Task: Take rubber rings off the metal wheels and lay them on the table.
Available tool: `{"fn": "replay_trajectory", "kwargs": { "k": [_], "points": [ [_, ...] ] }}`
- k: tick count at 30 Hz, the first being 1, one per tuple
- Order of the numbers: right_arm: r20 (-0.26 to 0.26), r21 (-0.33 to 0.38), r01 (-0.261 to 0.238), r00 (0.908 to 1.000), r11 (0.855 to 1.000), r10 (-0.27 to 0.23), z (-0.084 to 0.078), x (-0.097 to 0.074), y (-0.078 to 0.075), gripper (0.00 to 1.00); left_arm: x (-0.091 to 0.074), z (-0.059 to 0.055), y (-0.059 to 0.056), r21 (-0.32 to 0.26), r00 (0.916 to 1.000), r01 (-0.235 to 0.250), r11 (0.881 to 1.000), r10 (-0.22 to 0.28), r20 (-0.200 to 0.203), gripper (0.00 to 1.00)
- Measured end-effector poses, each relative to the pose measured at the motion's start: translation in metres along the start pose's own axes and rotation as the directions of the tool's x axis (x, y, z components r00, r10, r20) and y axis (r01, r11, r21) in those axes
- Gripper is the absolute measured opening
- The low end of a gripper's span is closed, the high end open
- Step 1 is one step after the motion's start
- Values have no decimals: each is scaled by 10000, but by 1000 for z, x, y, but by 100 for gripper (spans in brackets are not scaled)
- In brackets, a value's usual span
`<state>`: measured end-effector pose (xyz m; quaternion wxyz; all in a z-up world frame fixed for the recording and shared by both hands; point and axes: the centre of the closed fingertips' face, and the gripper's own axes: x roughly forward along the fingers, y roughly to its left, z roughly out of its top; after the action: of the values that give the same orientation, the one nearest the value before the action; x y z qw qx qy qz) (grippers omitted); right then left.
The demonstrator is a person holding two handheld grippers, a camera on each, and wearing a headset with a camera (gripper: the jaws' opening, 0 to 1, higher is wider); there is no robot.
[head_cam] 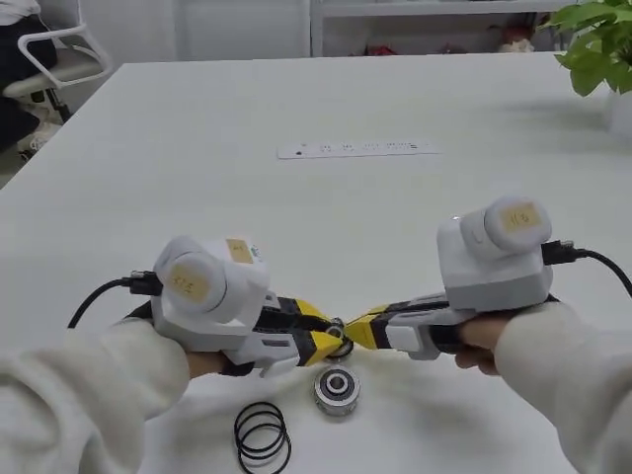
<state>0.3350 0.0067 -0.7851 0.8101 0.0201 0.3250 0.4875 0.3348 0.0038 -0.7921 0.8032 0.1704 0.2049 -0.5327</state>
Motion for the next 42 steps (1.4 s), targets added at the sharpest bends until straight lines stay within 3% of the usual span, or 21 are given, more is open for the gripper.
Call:
{"fn": "replay_trajectory", "kwargs": {
  "k": [2, 7, 9, 16, 23, 27, 35, 42],
  "points": [
    [256, 15, -89, 9996, 10000, 88, 6, 0, 2, 0, 0, 0, 0, 2, 10000, -17, 10000, 17, 15, 14],
    [255, 187, 18, 9997, 9998, -23, 7, -2, -2, 0, 0, 1, 0, -167, 9999, -24, 9999, 27, 128, 14],
    [264, 249, 48, 9996, 9997, -55, 7, -3, -4, 0, 0, 1, 1, -528, 9999, 25, 9986, -17, 152, 14],
    [351, 283, -20, 9994, 9996, 10, 10, -4, 0, 0, -7, 1, -3, -268, 9993, 347, 9990, -350, -120, 19],
    [441, 425, -26, 9990, 9991, 7, 12, -5, -1, 0, -19, 5, -5, -165, 9984, 539, 9984, -542, -153, 32],
    [681, 680, 12, 9977, 9977, -58, 17, -9, -4, 0, -28, 9, 0, -188, 9990, 394, 9990, -398, -182, 42],
    [1056, 1125, -215, 9944, 9934, 96, 27, -16, 1, 0, -51, 20, 6, 7, 9999, 145, 9999, -145, 35, 50],
    [1153, 1313, -611, 9923, 9895, 460, 32, -16, 14, 0, -77, 24, 10, -64, 9987, -430, 9991, 431, 275, 52]
  ]
}}
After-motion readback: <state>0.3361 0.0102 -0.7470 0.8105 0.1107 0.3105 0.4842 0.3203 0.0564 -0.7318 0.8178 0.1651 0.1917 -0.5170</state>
